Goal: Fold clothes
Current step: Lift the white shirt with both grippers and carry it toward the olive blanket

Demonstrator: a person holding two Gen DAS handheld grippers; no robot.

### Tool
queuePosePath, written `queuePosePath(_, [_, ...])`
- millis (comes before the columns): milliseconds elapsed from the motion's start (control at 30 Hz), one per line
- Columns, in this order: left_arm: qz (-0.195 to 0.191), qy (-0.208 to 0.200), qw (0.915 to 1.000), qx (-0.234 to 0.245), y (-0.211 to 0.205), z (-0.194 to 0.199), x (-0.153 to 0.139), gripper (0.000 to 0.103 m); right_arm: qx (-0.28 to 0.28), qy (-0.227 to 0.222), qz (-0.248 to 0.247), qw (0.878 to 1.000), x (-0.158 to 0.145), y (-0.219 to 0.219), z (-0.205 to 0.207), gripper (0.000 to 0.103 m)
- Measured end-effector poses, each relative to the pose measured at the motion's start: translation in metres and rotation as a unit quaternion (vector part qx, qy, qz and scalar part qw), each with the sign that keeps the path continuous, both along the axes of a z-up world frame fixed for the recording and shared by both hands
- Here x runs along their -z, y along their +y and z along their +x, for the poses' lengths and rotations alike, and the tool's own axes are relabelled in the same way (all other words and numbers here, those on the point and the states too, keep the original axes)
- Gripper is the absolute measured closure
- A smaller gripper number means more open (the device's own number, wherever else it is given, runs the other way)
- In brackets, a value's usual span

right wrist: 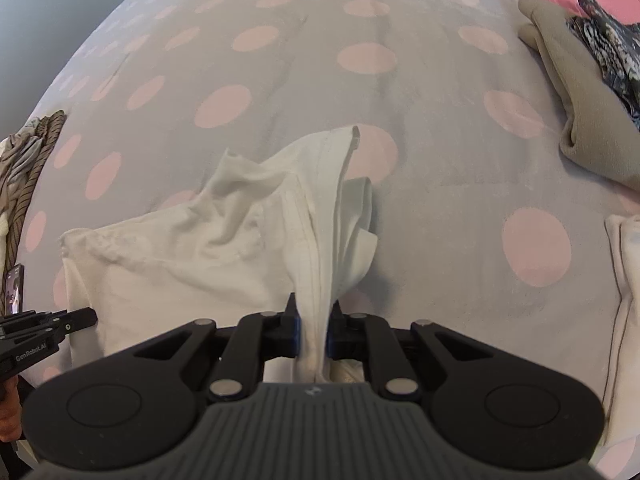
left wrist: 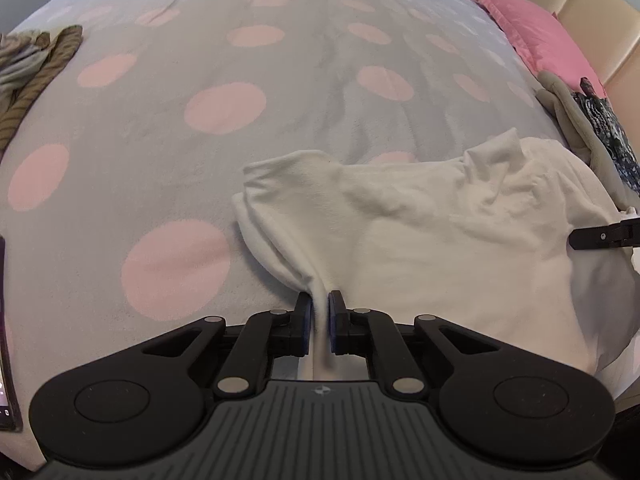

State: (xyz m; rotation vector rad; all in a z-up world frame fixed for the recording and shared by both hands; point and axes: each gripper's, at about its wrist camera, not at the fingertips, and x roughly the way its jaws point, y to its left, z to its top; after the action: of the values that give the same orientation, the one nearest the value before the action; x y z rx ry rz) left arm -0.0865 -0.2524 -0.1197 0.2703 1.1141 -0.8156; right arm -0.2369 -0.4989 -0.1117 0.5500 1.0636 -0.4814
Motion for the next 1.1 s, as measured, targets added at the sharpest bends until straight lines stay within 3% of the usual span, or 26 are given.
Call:
queuePosePath(400, [-0.039,-0.031,0.9984,0.025,-0.013,-0.017,-0.034,0.098,0.028,-0.037,-0.010,0.999,-0.042,0.001,-0.021,0.091])
queuePosePath(600, [-0.068,-0.023,0.9964,0.045,-0.037,-0.025,-0.057,0.098,0.051,-0.059,-0.030,0.997,-0.075,-0.014,-0.044,0.091])
queuePosePath(867, [-0.113,-0.007,0.9889,0.096,-0.088,-0.054,-0.088,0.099,0.106,-0.070,-0.045,0.991,-0.113,-0.051,-0.106,0.091])
queuePosePath(1100, [-0.144,0.026,0.9713,0.187,-0.167,-0.110,-0.102,0.099,0.201,-0.071,-0.066,0.975,-0.147,-0.097,-0.198,0.091])
